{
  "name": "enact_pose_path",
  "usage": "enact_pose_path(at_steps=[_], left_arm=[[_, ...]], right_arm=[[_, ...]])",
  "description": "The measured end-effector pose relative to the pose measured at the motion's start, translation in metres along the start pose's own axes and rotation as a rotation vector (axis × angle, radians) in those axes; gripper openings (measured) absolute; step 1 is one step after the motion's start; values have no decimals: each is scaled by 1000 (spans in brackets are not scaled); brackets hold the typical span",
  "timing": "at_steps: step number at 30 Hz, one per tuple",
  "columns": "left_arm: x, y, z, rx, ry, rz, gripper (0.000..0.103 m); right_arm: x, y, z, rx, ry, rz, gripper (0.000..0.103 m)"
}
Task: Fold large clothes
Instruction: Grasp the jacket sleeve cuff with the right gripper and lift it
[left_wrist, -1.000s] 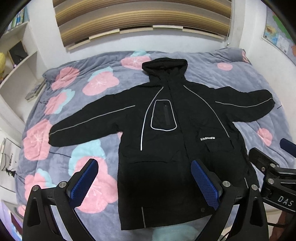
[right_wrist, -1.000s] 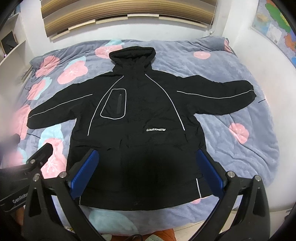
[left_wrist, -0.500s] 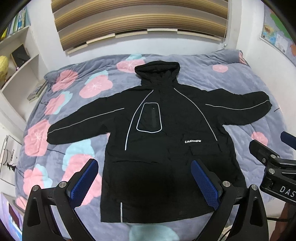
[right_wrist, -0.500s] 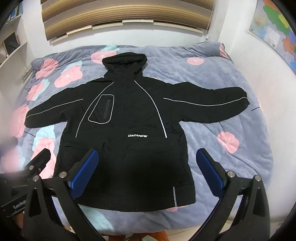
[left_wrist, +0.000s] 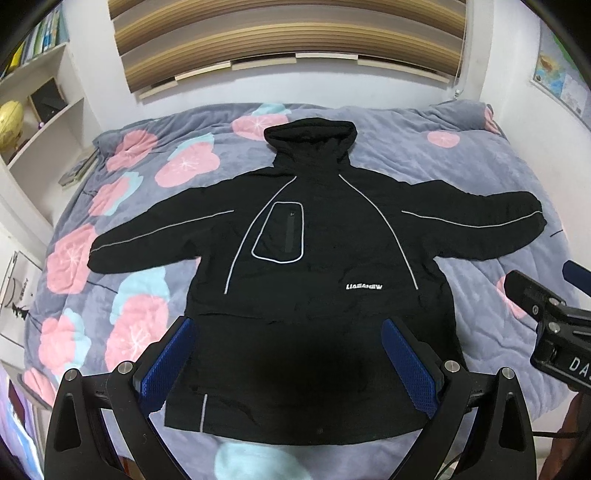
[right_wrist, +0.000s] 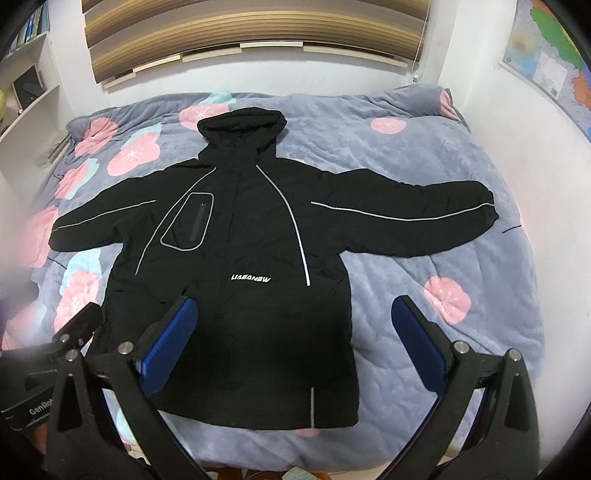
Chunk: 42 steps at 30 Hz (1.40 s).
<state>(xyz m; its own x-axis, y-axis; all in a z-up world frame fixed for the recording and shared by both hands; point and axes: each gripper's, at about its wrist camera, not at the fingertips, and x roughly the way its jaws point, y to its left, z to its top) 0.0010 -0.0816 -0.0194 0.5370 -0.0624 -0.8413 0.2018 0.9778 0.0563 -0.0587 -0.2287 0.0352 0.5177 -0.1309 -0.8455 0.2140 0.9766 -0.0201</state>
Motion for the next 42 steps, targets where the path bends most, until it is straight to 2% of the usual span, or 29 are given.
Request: enact_pose_path(at_steps=[7, 12, 16, 19, 24, 27, 32, 36, 39, 41, 42], left_arm=[[13, -26, 17, -7, 14, 36, 100], [34, -31, 32, -52, 39, 62, 100], [50, -25, 45, -135, 35, 50, 100], [68, -20, 56, -203, 35, 80, 100], [95, -24, 69, -258, 71, 111, 100], [108, -36, 76, -246, 88, 130, 100], [126, -67, 86, -186, 121, 140, 100], [130, -90, 91, -115, 133, 152, 100], [128, -97, 92, -85, 128, 161, 100], [126, -98, 92, -77, 124, 168, 100], [125, -98, 92, -78, 124, 168, 100]], right_arm=[[29, -36, 20, 17, 2, 25, 103], [73, -86, 34, 57, 12, 76, 102], [123, -155, 42, 140, 23, 11, 101], [161, -221, 47, 214, 28, -73, 101], [193, -339, 58, 384, -29, -176, 97], [202, -396, 61, 482, -60, -174, 96], [228, -435, 55, 563, -47, -87, 94], [263, -449, 48, 612, 12, 16, 70], [272, -453, 46, 641, 9, 46, 66], [269, -451, 50, 632, -7, 97, 54], [267, -447, 53, 619, -8, 127, 43]])
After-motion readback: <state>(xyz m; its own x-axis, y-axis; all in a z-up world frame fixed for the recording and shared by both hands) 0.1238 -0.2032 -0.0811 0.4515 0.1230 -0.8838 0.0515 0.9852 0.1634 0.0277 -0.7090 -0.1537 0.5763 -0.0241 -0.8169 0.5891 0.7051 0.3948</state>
